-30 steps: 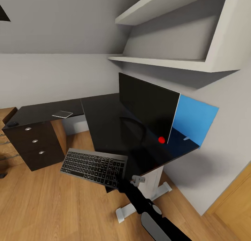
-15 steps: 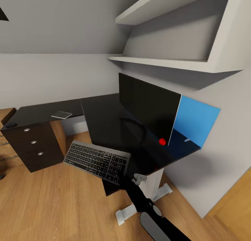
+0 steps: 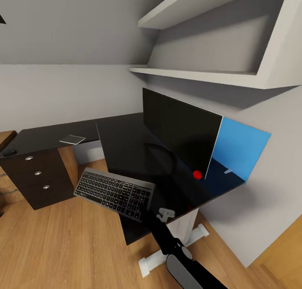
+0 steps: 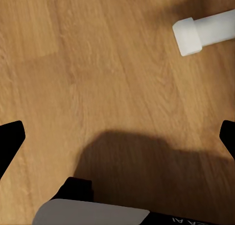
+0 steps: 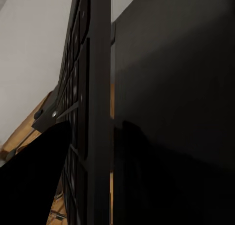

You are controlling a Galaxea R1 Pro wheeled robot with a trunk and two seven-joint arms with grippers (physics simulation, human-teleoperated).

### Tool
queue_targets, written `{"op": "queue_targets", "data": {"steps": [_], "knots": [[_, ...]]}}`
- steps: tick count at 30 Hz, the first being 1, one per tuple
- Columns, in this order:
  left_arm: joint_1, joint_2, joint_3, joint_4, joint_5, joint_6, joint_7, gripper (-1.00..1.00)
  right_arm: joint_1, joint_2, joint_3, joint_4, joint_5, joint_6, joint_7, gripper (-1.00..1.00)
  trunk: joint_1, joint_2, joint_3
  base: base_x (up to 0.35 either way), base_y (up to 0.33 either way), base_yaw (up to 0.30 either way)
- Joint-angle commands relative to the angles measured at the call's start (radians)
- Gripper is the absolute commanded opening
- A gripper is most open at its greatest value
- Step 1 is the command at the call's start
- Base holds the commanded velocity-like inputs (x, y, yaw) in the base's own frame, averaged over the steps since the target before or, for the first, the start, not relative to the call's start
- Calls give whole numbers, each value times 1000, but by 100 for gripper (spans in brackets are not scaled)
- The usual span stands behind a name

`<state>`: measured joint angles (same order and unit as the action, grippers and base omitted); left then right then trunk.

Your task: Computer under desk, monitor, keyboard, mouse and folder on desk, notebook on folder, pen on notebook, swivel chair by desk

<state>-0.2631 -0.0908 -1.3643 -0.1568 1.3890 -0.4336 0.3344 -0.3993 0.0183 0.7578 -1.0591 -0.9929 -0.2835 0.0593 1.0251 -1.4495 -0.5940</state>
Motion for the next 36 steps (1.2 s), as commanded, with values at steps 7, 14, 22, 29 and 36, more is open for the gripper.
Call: {"op": "queue_targets", "data": {"steps": [7,14,22,29,36], "knots": [[-1,0,-7,-1,4,-3,8,100,-1,33,0,9,-12,-6,4,-100,0,0,-1,1,0,0],[-1,0,-7,-1,5,-4,7,100,-1,38,0,12,-20,-12,2,-100,0,0,-1,0,53,0],[-1,-1,-9,-1,4,-3,7,100,-1,112,-9,92,-98,-156,-1,-100,0,0,-1,0,5,0],[-1,0,-8,-1,4,-4,8,100,-1,156,-34,74,-103,-173,-56,-100,0,0,-1,0,0,0],[-1,0,-7,-1,4,-4,8,100,-5,156,-223,71,-183,-207,-242,-100,0,0,-1,0,0,0]]}}
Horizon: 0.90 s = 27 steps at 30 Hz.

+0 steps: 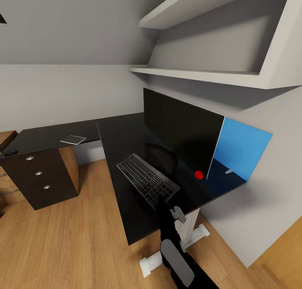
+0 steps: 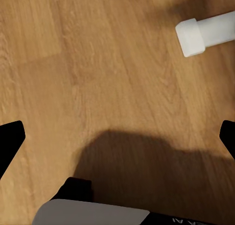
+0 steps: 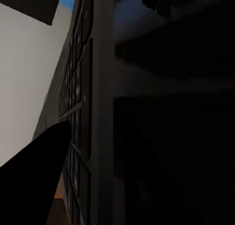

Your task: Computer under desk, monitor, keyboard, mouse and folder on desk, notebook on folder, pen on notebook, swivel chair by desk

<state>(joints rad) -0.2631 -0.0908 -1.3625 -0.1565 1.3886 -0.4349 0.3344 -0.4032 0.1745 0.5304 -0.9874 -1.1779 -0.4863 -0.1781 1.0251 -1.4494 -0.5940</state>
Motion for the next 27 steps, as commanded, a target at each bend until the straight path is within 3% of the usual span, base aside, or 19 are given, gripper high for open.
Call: {"op": "queue_targets", "data": {"steps": [1,4,7,16,27], "knots": [[-1,0,-9,-2,4,-2,8,100,-1,0,-3,0,-68,-32,-11,-100,0,-1,-1,0,0,0],[-1,-1,-10,-2,4,-2,8,100,-2,0,-7,1,-148,-55,-13,-100,0,-1,-1,0,0,0],[-1,-1,-10,-2,4,-2,8,100,-1,0,4,7,-172,-61,-9,-100,0,-1,-1,0,0,0],[-1,-1,-10,-2,4,-2,8,100,0,0,29,22,-184,-61,-6,-100,0,-1,-1,17,14,0],[-1,0,-8,-2,4,-2,8,100,0,0,23,19,-188,-64,-4,-100,0,-1,-1,217,223,0]]}}
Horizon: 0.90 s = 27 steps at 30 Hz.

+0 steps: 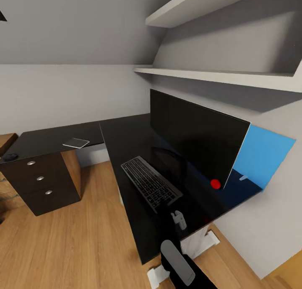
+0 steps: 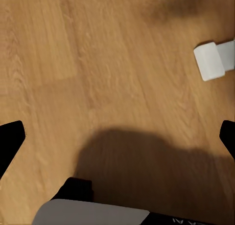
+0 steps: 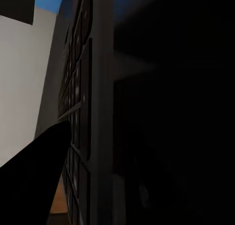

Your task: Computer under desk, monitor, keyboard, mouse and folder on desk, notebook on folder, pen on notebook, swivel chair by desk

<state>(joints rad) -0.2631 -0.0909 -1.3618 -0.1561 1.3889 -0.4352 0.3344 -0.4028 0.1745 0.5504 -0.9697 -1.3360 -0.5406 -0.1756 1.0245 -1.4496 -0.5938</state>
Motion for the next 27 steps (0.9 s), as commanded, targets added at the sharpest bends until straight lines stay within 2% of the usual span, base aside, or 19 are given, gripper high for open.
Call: {"op": "queue_targets", "data": {"steps": [1,10,12,14,18,21,27], "knots": [[-1,1,-8,-2,4,-2,8,100,-1,0,2,1,-30,-10,-7,-100,0,0,-1,262,232,0],[-1,0,-9,-2,4,-2,8,100,-1,0,-4,3,-40,-10,-8,-100,0,0,-1,257,190,0],[-1,0,-9,-2,4,-3,8,100,-1,0,-4,4,-59,-11,-9,-100,0,0,-1,45,25,0],[-1,0,-9,-2,4,-2,8,100,-1,0,-4,5,-108,-13,-9,-100,0,0,-1,47,104,0],[-1,0,-9,-2,4,-3,8,100,-1,0,-4,5,-176,-14,-9,-100,0,0,-1,77,167,0],[-1,-1,-10,-2,4,-3,8,100,-1,0,-4,5,-192,-15,-9,-100,0,0,-1,22,45,0],[-1,-1,-10,-2,4,-2,8,100,-1,0,-5,5,-196,-15,-7,-100,0,0,-1,5,9,0]]}}
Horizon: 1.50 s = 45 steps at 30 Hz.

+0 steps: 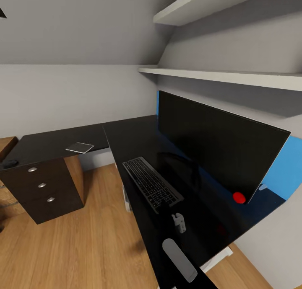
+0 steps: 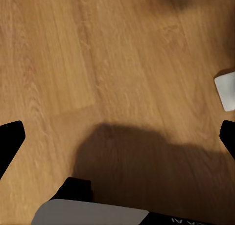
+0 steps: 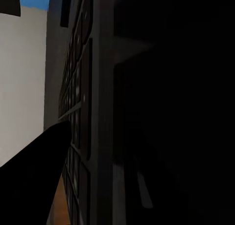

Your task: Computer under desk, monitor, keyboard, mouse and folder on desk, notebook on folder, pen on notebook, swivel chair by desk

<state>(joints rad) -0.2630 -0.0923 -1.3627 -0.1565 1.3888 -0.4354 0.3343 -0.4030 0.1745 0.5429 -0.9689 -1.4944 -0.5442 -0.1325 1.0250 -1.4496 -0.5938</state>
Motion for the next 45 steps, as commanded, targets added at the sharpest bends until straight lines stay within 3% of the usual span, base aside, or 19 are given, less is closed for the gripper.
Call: {"op": "queue_targets", "data": {"steps": [1,6,15,45], "knots": [[-1,0,-9,-2,4,-2,8,100,0,0,2,4,-37,-11,-49,-100,0,0,-1,1,1,0],[-1,0,-9,-2,4,-2,8,100,0,0,-1,4,-36,-19,-46,-100,0,0,-1,0,0,0],[-1,0,-10,-2,4,-2,8,100,0,0,-1,4,-35,-96,-45,-100,0,0,-1,0,0,0],[-1,0,-10,-2,4,-2,8,100,0,0,-3,5,-34,-102,-47,-100,0,0,-1,46,-4,0]]}}
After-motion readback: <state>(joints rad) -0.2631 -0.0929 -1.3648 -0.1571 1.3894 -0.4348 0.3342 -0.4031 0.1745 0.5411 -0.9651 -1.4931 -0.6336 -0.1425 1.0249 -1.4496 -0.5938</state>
